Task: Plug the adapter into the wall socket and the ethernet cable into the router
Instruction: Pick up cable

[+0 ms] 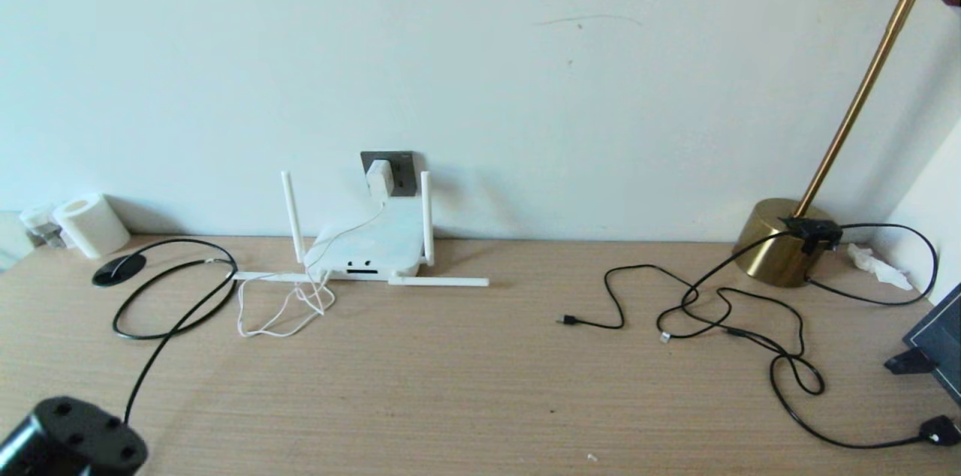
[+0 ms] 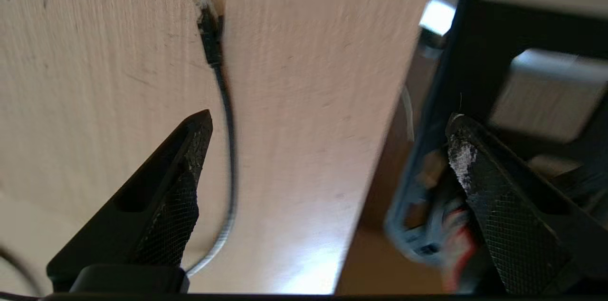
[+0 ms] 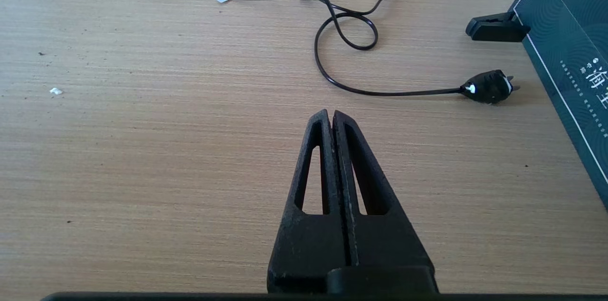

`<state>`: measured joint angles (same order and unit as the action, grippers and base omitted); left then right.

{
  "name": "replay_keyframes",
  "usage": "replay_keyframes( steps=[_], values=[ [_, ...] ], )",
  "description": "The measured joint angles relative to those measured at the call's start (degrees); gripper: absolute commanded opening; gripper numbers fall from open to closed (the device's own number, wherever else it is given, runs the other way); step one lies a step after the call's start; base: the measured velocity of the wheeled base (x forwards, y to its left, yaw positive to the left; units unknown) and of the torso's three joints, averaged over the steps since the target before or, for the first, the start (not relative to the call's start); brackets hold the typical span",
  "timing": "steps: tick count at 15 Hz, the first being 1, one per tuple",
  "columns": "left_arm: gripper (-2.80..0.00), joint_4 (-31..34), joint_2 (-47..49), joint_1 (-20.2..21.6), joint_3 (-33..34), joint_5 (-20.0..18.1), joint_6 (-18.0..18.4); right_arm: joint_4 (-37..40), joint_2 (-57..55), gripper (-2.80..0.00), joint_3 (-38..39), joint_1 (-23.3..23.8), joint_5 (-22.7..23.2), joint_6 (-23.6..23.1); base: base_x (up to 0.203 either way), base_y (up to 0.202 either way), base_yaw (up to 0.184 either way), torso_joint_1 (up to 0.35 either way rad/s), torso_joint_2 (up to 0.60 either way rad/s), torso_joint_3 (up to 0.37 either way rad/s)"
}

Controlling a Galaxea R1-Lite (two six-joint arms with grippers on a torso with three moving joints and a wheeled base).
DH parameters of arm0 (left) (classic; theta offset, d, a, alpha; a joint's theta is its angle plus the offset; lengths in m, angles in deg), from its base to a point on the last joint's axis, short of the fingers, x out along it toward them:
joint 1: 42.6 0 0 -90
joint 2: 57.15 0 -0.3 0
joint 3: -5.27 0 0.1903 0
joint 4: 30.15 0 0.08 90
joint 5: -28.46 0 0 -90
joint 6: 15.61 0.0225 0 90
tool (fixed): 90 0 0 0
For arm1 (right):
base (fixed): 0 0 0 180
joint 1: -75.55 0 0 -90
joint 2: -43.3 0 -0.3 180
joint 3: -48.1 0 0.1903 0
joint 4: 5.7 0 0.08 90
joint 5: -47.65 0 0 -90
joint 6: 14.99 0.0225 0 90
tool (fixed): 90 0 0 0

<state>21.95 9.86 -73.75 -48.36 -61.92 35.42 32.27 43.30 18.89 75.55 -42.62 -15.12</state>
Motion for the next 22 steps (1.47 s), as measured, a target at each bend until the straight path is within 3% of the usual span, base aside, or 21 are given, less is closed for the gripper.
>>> replay_keyframes(
  steps=[6,9,14,22],
  values=[
    [0.00,-6.27,11.88,0.09,-2.42,0.90,2.17,0.00,0.00,-2.80,0.00,0.00,0.00,0.02,0.000,0.000,0.000,0.000,0.00,0.000],
    [0.00,-11.13,18.53,2.32,-3.81,-0.72,2.21,0.00,0.00,-2.80,0.00,0.00,0.00,0.02,0.000,0.000,0.000,0.000,0.00,0.000],
    [0.00,-10.90,23.11,6.68,-5.26,-1.19,2.91,0.02,0.00,-2.80,0.00,0.00,0.00,0.00,0.000,0.000,0.000,0.000,0.00,0.000],
    [0.00,-12.69,26.11,8.24,-5.31,-1.13,3.27,0.00,0.00,-2.80,-0.02,0.00,0.00,0.04,0.000,0.000,0.000,0.000,0.00,0.000]
  ],
)
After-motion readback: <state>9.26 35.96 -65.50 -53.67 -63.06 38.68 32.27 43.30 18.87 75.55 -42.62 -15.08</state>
